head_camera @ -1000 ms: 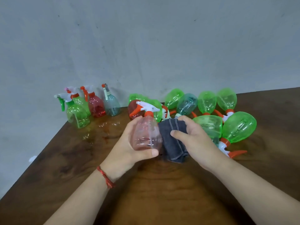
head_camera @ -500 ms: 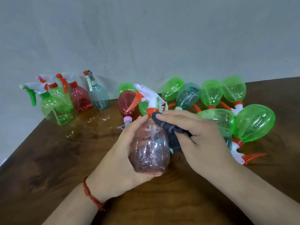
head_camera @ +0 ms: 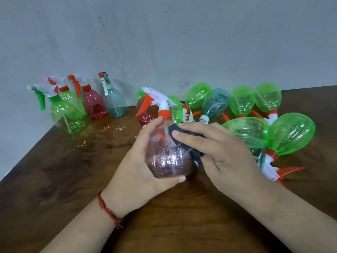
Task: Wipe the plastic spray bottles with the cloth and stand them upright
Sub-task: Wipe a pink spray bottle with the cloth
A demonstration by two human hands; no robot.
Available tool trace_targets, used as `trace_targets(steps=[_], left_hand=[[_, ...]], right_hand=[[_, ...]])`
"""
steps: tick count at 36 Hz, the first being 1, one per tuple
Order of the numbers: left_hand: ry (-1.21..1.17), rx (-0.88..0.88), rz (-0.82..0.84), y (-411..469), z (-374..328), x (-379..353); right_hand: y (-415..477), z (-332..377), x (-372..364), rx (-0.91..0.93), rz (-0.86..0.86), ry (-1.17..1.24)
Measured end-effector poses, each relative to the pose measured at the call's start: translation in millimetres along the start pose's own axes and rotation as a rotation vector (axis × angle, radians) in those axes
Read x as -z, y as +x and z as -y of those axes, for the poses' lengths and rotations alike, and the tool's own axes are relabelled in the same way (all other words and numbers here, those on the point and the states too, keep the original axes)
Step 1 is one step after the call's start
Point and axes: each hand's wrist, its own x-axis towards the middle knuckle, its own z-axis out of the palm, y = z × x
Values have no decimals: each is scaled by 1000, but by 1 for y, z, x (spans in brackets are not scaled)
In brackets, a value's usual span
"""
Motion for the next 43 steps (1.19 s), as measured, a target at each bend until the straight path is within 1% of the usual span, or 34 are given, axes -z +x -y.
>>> trace_targets(steps=[6,12,18,22,27,31,36,43], left_hand=[[-44,50,-80,2,7,7],[-74,84,-120,2,7,8],[-142,115,-130,3,8,10],[-125,78,-105,2,5,10],[3,-15,34,-1,0,4],[101,-68,106,-1,-4,-2],[133,-49,43,-2,-8,-9],[2,98,-44,-3,-6,-11]], right_hand=[[-2,4,-1,102,36,-28],[-3,6,3,168,86,-71],[-4,5,3,263,128,-58],[-1,3,6,216,68,-70],[1,-3,4,34,-2,-49],[1,-3,4,-40,-17,-18],[-2,-7,4,-19,3,-16],[-6,-8,6,104,73,-4]])
